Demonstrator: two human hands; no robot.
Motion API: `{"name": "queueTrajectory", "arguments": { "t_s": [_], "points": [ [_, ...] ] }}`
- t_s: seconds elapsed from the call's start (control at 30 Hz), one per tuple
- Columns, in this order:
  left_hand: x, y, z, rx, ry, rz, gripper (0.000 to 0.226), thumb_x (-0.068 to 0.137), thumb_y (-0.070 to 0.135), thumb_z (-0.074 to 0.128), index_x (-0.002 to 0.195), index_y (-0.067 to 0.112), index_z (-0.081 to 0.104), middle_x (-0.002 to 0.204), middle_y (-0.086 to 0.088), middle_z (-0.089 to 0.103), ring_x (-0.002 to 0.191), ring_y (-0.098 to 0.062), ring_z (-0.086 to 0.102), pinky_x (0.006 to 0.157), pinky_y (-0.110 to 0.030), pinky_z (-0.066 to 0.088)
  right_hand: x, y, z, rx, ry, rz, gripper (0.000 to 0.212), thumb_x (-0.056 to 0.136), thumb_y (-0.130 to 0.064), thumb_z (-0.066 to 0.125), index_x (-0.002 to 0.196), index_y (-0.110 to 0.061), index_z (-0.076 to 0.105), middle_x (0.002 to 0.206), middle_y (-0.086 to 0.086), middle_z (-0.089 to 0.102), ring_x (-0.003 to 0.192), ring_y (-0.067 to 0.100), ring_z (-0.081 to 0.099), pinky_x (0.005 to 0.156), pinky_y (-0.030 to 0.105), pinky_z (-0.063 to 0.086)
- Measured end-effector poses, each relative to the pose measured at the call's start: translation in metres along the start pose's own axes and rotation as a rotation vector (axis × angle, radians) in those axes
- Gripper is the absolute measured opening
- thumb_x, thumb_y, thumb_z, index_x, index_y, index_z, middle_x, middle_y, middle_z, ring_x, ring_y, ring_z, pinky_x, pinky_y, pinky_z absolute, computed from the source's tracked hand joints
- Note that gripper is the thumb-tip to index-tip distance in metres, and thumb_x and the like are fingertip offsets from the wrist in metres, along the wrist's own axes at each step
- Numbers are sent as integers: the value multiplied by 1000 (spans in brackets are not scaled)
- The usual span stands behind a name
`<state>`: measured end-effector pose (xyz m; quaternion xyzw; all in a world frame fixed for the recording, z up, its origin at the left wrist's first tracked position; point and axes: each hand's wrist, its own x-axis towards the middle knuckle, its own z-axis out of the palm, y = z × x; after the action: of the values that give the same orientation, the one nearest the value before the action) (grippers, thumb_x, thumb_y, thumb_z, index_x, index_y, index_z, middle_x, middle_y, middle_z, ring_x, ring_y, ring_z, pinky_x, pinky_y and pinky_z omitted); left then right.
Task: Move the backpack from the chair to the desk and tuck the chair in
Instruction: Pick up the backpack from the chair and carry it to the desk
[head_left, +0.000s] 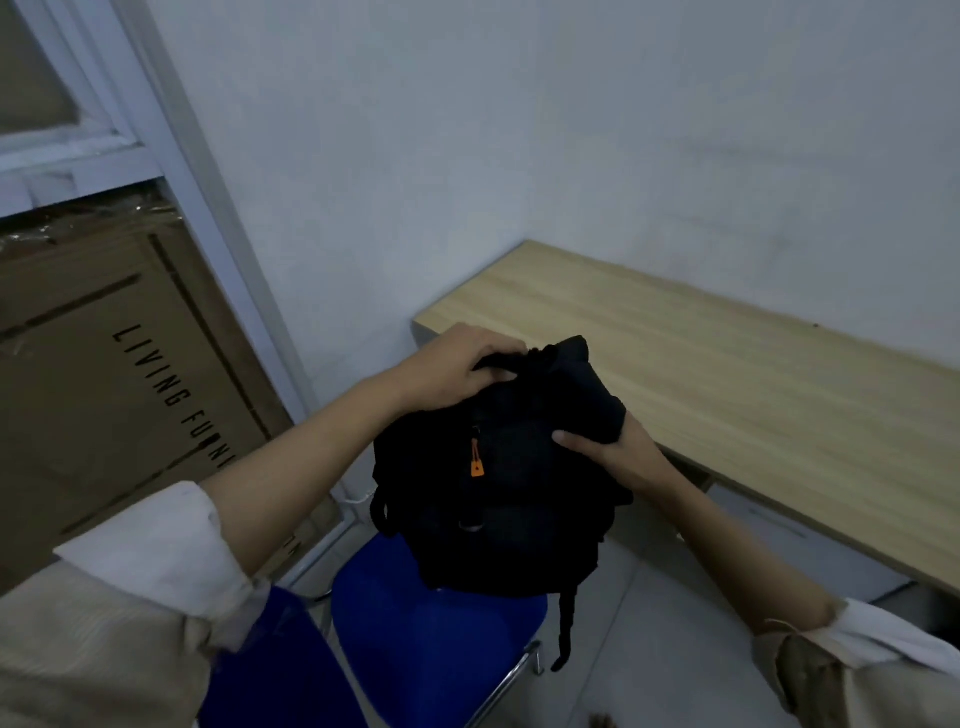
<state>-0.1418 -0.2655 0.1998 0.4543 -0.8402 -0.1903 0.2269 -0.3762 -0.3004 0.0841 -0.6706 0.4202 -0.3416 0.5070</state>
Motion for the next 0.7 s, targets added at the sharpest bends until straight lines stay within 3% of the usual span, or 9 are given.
{"name": "queueTrajectory", "arguments": {
  "t_s": [0.07,0.2,0.3,0.37,0.47,0.53,0.6,0.7],
  "points": [
    [15,2,-6,3,48,-2,4,89,6,60,91,7,63,82,6,65,75,10,53,70,-9,37,7,-6,-4,28,65,-23,46,75,-29,78,117,-28,59,113,-9,68,101,4,65,80,20,54],
    [59,5,-16,9,204,-62,20,82,21,71,100,13,65,91,4,66,80,8,56,73,-13,40,27,-20,-33,103,151,-72,48,79,-28,78,121,-17,59,116,-1,69,105,13,66,86,33,53],
    [88,9,-19,-31,349,-130,53,72,38,78,118,29,54,110,8,64,94,-4,63,85,-21,48,37,-35,-58,147,208,-115,38,82,-18,74,117,-15,61,113,1,69,100,13,68,82,28,55],
    [102,14,-16,18,470,-156,68,68,48,78,126,39,44,119,15,58,100,-2,61,86,-27,49,44,-42,-74,177,240,-132,37,82,-15,74,117,-18,63,112,-1,70,99,11,68,83,28,55],
    [115,12,-3,138,666,-154,77,69,50,76,133,38,36,130,15,46,110,-1,54,80,-26,47,59,-46,-101,210,311,-132,32,81,-15,75,108,-29,65,109,-6,71,98,9,68,86,31,54],
    [118,0,10,77,758,-191,81,69,45,77,136,32,33,134,9,42,116,-5,51,84,-26,46,67,-47,-121,236,345,-135,30,81,-14,75,105,-29,65,108,-4,72,98,10,68,87,34,54],
    [118,-14,25,-125,754,-294,84,69,40,78,137,28,30,136,4,44,117,-11,50,94,-28,44,74,-46,-141,263,366,-142,31,81,-14,74,110,-23,65,110,-1,71,99,13,68,89,36,54],
    [134,-28,52,-389,589,-459,75,70,38,76,132,28,36,131,5,51,117,-14,51,98,-33,44,88,-43,-173,308,391,-133,36,81,-16,74,115,-17,64,112,3,71,102,18,68,91,39,53]
  ]
}}
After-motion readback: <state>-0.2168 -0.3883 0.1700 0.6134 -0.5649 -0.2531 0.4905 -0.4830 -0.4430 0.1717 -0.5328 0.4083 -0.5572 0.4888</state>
